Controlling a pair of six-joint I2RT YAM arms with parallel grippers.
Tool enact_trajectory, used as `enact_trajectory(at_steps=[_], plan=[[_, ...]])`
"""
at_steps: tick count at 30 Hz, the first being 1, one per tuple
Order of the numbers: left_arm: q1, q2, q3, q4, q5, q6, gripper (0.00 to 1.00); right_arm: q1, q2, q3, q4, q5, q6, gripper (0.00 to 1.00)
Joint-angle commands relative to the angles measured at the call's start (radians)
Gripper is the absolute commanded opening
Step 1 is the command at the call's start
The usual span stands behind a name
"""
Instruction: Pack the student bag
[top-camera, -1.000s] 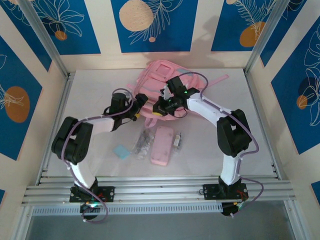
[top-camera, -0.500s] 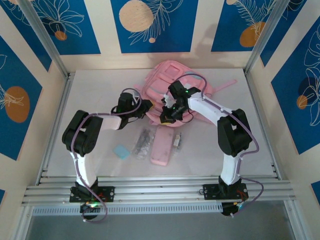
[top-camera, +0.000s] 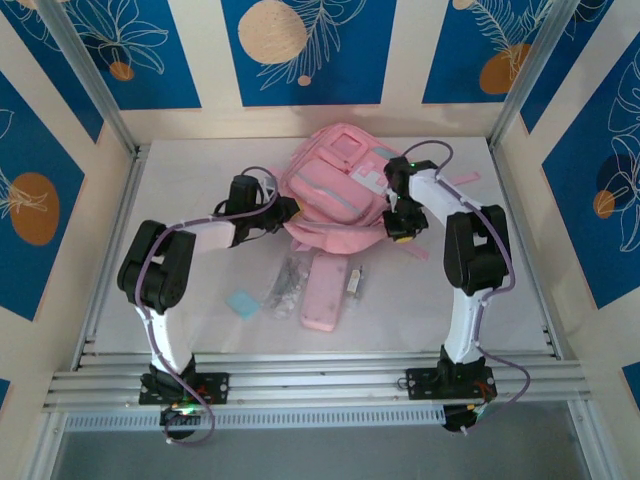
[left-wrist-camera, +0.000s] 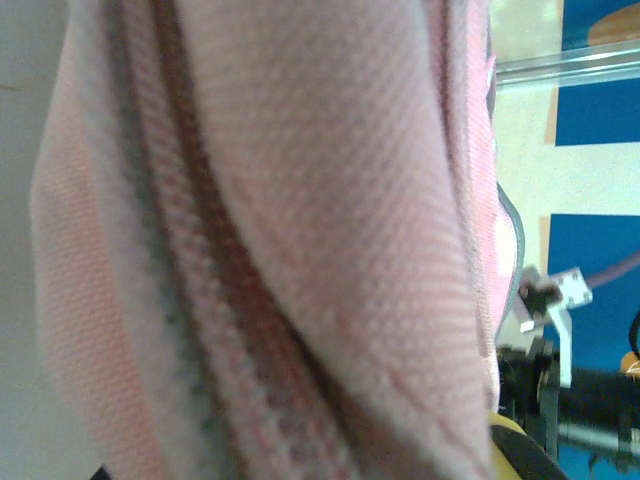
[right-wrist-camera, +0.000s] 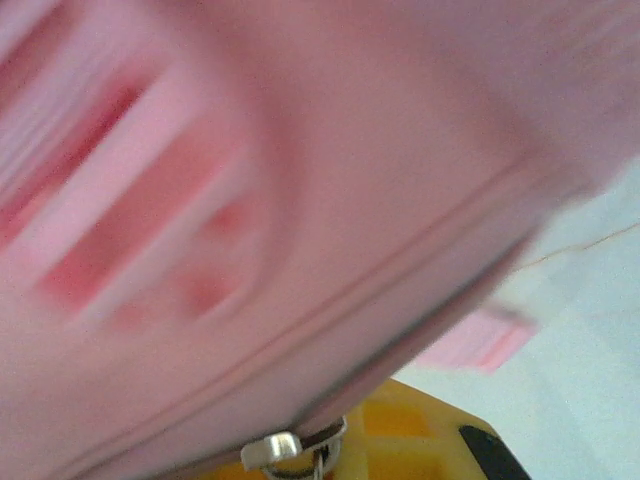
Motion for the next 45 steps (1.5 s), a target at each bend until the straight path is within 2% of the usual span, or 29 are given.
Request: enact_trajectory(at_steps=[1,9,11,13,18,23,25,26,28,30,32,33,37,40,45], plan=[[0.032,-0.081,0.044,-0.101,0.083,0.150,0.00,-0.092,0.042,0.075,0.105,0.211,-0.056,0.00],[0.056,-0.114,0.062,-0.209,0.119,0.230,0.00,-0.179,0.088,0.126,0.266,0.270,-0.041,0.00],[0.061,-0.116,0.072,-0.233,0.115,0.250,0.00,-0.185,0.080,0.123,0.250,0.255,-0.024,0.00],[0.062,-0.104,0.098,-0.256,0.114,0.275,0.00,-0.183,0.045,0.089,0.242,0.182,-0.008,0.00],[0.061,0.015,0.245,-0.293,0.159,0.338,0.00,-0.134,-0.133,-0.132,0.249,0.056,0.114,0.00],[0.064,0.150,0.460,-0.430,0.152,0.459,0.00,-0.077,-0.313,-0.356,0.278,-0.035,0.260,0.00],[0.074,0.200,0.542,-0.461,0.147,0.479,0.00,-0.057,-0.356,-0.401,0.290,-0.097,0.291,0.13],[0.081,0.221,0.576,-0.472,0.145,0.481,0.00,-0.047,-0.373,-0.415,0.297,-0.126,0.292,0.26],[0.094,0.257,0.636,-0.499,0.137,0.481,0.00,-0.035,-0.396,-0.418,0.296,-0.141,0.289,0.42],[0.103,0.283,0.684,-0.534,0.124,0.490,0.17,-0.035,-0.423,-0.405,0.288,-0.160,0.279,0.54],[0.108,0.297,0.731,-0.595,0.098,0.511,0.45,-0.038,-0.453,-0.391,0.291,-0.173,0.273,0.64],[0.111,0.297,0.748,-0.626,0.081,0.523,0.62,-0.041,-0.468,-0.386,0.299,-0.188,0.270,0.67],[0.116,0.239,0.718,-0.688,-0.014,0.554,0.98,-0.066,-0.481,-0.351,0.362,-0.255,0.255,0.70],[0.114,0.156,0.621,-0.656,-0.031,0.537,1.00,-0.076,-0.433,-0.304,0.421,-0.293,0.245,0.73],[0.084,-0.002,0.397,-0.527,0.001,0.481,0.99,-0.077,-0.313,-0.212,0.505,-0.387,0.258,0.75]])
